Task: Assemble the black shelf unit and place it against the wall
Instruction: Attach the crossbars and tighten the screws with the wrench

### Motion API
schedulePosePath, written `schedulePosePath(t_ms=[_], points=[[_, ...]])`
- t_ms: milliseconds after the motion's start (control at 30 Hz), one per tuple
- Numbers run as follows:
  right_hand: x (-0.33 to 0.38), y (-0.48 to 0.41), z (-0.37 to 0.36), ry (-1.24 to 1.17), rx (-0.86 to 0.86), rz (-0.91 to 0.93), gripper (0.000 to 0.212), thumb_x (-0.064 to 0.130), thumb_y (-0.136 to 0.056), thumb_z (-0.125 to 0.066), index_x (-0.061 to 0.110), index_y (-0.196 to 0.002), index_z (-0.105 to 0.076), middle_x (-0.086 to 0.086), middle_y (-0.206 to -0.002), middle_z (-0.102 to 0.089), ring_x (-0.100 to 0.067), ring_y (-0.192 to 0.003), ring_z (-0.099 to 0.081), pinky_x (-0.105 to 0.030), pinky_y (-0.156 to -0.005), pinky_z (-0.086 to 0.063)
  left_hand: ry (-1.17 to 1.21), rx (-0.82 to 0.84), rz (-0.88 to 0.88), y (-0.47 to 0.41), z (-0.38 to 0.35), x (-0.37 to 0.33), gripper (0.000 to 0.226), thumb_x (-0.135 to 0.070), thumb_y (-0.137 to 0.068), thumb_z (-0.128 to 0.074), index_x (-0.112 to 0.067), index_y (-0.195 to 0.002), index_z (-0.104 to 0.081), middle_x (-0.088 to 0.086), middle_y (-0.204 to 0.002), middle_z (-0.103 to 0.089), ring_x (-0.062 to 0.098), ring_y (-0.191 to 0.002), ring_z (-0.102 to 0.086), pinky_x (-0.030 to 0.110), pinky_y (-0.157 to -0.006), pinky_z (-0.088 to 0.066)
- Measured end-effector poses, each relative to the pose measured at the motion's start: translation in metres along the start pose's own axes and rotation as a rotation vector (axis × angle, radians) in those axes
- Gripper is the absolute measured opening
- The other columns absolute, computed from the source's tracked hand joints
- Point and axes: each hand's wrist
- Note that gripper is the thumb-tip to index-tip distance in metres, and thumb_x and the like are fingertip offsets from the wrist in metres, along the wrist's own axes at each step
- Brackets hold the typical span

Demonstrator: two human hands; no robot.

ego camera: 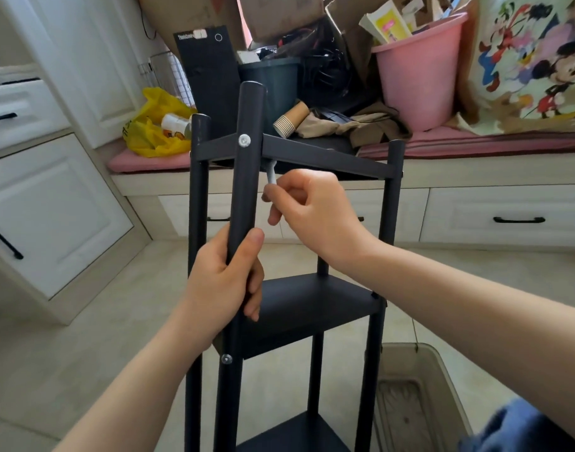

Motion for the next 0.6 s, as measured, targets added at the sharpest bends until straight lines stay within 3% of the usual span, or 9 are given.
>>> schedulePosePath(t_ms=[67, 267, 367, 500, 600], points=[[0.001, -0.001, -0.003, -0.010, -0.012, 0.009, 0.011, 0.016, -0.097, -0.061, 0.010, -0.092, -0.068, 0.008, -0.064, -0.070, 0.002, -0.057, -0.061, -0.019, -0.064, -0.047, -0.003, -0.022, 0.013, 0.001, 0.002, -0.001, 0.030, -0.048, -0.086, -0.051, -0.018, -0.086, -0.048, 0.004, -0.051, -0.045, 0.020, -0.034, -0.039, 0.030, -0.038, -0.043], [0.003, -0.003, -0.020, -0.060, -0.013, 0.057, 0.010, 0.013, -0.096, -0.062, 0.006, -0.096, -0.068, 0.006, -0.072, -0.073, -0.006, -0.071, -0.069, -0.030, -0.075, -0.056, 0.009, -0.051, 0.044, 0.005, 0.011, -0.001, 0.033, -0.048, -0.085, -0.053, -0.016, -0.084, -0.044, 0.005, -0.051, -0.040, 0.018, -0.035, -0.035, 0.028, -0.037, -0.040], [0.004, -0.004, -0.028, -0.100, -0.037, 0.081, 0.012, 0.012, -0.096, -0.061, 0.002, -0.093, -0.067, 0.004, -0.069, -0.073, -0.009, -0.068, -0.069, -0.029, -0.070, -0.056, 0.032, -0.044, 0.061, 0.008, 0.015, 0.000, 0.034, -0.047, -0.085, -0.055, -0.014, -0.084, -0.043, 0.006, -0.050, -0.039, 0.018, -0.035, -0.034, 0.028, -0.036, -0.039], [0.011, -0.001, -0.036, -0.186, -0.027, 0.074, 0.015, 0.009, -0.097, -0.059, -0.002, -0.092, -0.067, 0.001, -0.065, -0.068, -0.001, -0.056, -0.059, -0.014, -0.059, -0.045, 0.029, -0.062, 0.065, 0.010, 0.022, 0.001, 0.036, -0.047, -0.084, -0.055, -0.014, -0.084, -0.041, 0.006, -0.049, -0.038, 0.018, -0.034, -0.033, 0.027, -0.036, -0.037], [0.015, -0.001, -0.042, -0.222, 0.000, 0.054, 0.022, 0.007, -0.098, -0.056, -0.007, -0.085, -0.068, 0.003, -0.062, -0.063, -0.002, -0.056, -0.054, -0.017, -0.059, -0.044, 0.030, -0.068, 0.070, 0.010, 0.025, 0.002, 0.039, -0.047, -0.084, -0.054, -0.012, -0.082, -0.039, 0.007, -0.049, -0.037, 0.019, -0.034, -0.033, 0.026, -0.037, -0.037]])
Point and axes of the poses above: each hand's wrist, its own y-axis away from the middle knuckle, its own z-axis out of the back of the hand, x = y × z
